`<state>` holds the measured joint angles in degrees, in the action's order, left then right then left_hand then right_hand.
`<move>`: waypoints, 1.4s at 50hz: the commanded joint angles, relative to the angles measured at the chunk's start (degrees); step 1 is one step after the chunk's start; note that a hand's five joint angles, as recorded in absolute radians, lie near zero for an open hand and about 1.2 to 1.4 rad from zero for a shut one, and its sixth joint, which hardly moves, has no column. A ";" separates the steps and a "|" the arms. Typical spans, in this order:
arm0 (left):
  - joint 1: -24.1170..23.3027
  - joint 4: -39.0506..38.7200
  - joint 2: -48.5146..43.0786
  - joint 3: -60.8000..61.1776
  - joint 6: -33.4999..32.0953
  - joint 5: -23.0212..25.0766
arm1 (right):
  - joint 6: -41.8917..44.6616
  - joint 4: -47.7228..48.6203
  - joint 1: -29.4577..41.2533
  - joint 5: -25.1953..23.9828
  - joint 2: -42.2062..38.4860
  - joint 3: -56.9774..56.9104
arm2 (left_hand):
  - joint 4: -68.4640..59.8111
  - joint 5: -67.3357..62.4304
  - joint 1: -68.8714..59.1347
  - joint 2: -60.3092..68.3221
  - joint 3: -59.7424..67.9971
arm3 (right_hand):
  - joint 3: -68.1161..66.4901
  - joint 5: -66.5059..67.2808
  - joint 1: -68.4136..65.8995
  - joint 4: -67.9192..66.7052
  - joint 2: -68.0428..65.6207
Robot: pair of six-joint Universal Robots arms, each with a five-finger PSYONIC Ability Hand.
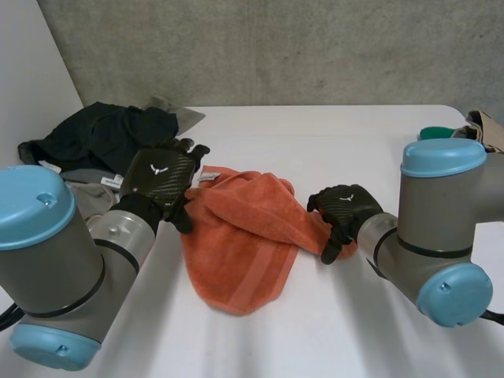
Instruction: Fold the laundry.
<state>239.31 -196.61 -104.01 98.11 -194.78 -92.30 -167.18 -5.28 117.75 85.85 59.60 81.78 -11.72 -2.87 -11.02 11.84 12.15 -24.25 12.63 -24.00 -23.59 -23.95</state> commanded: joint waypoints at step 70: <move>9.15 -3.60 -25.75 -54.35 5.45 3.71 | 19.08 22.32 -1.56 -2.10 6.95 -13.99 | -68.28 -67.13 -68.98 68.16 67.85 | -55.75 57.37 -56.00 -56.41 -56.05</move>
<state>247.98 -192.31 -139.74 41.78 -196.29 -82.68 -151.18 14.55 116.74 77.87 72.11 79.77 -68.69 -55.07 -64.24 68.48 67.71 -68.38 56.18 -64.67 -68.67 -67.81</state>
